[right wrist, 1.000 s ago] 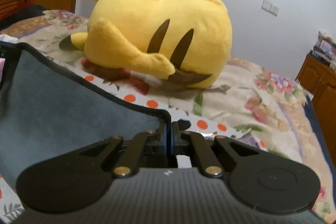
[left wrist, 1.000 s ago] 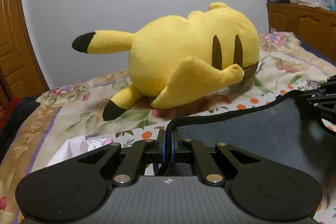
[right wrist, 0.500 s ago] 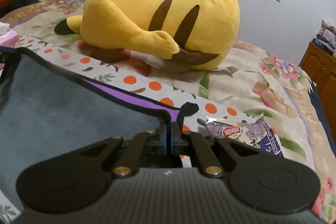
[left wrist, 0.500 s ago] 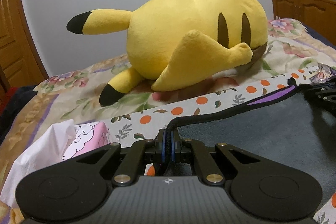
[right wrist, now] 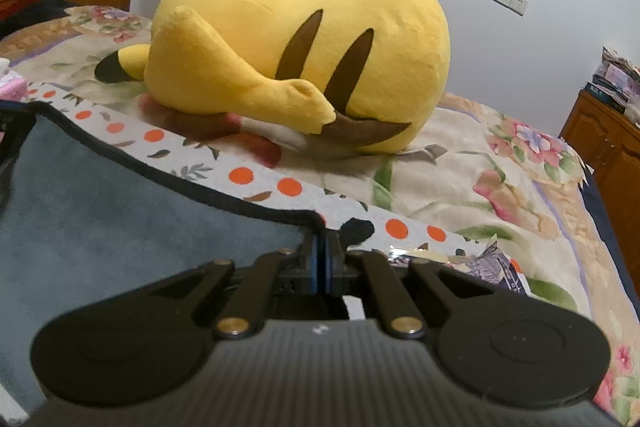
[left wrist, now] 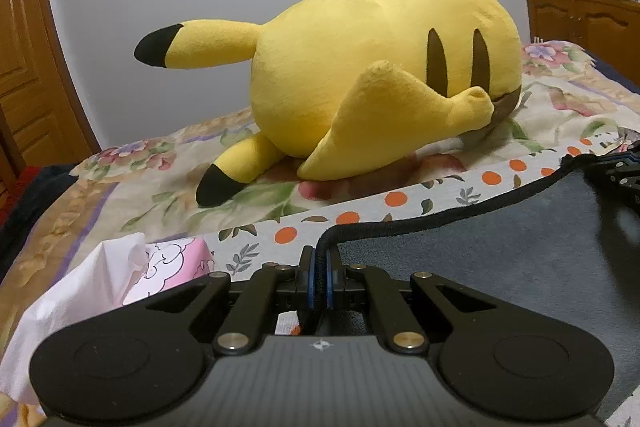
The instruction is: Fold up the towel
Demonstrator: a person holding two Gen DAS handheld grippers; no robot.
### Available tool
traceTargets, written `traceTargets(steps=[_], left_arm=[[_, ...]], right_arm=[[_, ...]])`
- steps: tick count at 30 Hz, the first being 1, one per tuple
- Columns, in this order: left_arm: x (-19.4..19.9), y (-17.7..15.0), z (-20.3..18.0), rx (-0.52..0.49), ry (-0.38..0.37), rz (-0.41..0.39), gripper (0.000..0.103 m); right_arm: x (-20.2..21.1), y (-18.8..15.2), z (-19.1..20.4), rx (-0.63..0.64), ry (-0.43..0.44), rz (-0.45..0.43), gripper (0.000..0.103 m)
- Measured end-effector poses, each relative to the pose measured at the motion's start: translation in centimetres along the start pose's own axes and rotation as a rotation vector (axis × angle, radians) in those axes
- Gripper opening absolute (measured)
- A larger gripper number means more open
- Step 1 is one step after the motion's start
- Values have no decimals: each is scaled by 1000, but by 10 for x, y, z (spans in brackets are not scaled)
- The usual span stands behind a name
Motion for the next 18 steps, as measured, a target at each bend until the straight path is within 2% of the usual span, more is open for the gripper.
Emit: traceTargets(steps=[4, 5, 6, 8, 10, 14, 18], left_arm=[[-6, -3, 0, -5, 13, 20, 13], [-8, -5, 0, 0, 12, 28, 13], [-8, -6, 1, 4, 13, 35, 15], [-8, -8, 2, 14, 7, 41, 19], [-6, -11, 2, 24, 4, 46, 33], [4, -13, -1, 26, -9, 54, 39], [23, -15, -7, 26, -28, 50, 53]], right_arm=[[-8, -1, -2, -11, -14, 24, 6], [-9, -2, -2, -15, -23, 29, 14], [-10, -2, -3, -18, -31, 34, 18], [-8, -3, -6, -35, -23, 31, 40], [-5, -4, -9, -56, -13, 30, 46], [7, -6, -10, -75, 15, 33, 46], [28, -7, -10, -106, 62, 31, 46]])
Point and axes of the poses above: each gripper's, at about its wrist camera, not at the fingertips, and x roughly against the way its jaws point, z to its left, y to its top, the point moved 5 cm from there along -x, roughly the way its jaws point, and after that the axes turned 6 degrees about -y, right-handed, at the moved point
